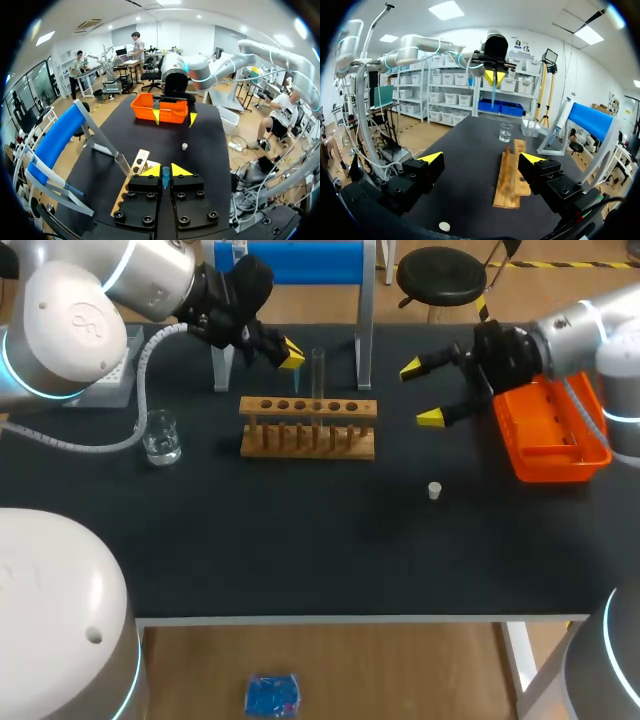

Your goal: Invert the test tube, pick up the pipette, mount the tip to pipette, aspirate from beaker and dispense into the tube, eject the tip, return the pipette, and cap with the stopper.

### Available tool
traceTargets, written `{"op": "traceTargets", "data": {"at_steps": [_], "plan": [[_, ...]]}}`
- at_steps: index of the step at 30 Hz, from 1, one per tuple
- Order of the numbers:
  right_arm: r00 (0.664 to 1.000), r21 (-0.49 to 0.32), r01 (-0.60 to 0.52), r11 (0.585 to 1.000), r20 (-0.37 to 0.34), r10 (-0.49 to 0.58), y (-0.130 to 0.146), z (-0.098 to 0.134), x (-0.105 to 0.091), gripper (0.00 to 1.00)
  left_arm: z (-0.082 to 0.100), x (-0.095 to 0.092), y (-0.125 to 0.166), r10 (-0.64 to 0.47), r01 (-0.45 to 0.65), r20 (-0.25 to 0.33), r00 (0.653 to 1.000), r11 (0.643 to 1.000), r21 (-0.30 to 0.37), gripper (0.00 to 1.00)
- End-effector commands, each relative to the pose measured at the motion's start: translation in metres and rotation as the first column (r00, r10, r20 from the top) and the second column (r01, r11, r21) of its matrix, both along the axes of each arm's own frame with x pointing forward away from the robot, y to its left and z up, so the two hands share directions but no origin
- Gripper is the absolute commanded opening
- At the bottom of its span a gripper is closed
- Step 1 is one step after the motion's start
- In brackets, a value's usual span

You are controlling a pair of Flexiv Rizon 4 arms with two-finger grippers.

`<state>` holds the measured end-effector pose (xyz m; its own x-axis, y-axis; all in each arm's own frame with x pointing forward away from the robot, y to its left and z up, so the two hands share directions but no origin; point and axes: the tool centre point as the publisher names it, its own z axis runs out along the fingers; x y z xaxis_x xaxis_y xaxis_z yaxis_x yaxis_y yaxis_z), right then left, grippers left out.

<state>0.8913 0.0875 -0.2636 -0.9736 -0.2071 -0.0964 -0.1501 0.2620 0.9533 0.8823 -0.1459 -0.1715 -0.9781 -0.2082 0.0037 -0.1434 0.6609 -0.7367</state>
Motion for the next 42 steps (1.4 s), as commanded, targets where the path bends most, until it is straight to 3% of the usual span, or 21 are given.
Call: {"op": "traceTargets", "data": {"at_steps": [1, 15, 27, 42], "plan": [[1.0, -0.006, 0.028, 1.0, -0.008, -0.028, 0.008, 0.003, -0.011, 1.0, 0.001, 0.001, 0.0, -0.001, 0.001, -0.004, 1.0, 1.0, 0.005, 0.0], [0.989, 0.017, 0.141, 0.99, -0.041, -0.14, 0.061, 0.013, -0.032, 1.0, 0.001, 0.001, 0.0, -0.001, 0.001, -0.004, 1.0, 1.0, 0.005, 0.0], [0.992, 0.079, 0.116, 0.99, -0.05, -0.112, 0.107, 0.023, -0.039, 1.0, 0.001, 0.001, 0.0, -0.001, 0.001, -0.004, 1.0, 1.0, 0.005, 0.0], [0.99, 0.167, 0.129, 0.977, -0.074, -0.118, 0.142, 0.029, -0.027, 1.0, 0.001, 0.001, 0.0, -0.001, 0.001, -0.004, 1.0, 1.0, 0.005, 0.0]]}}
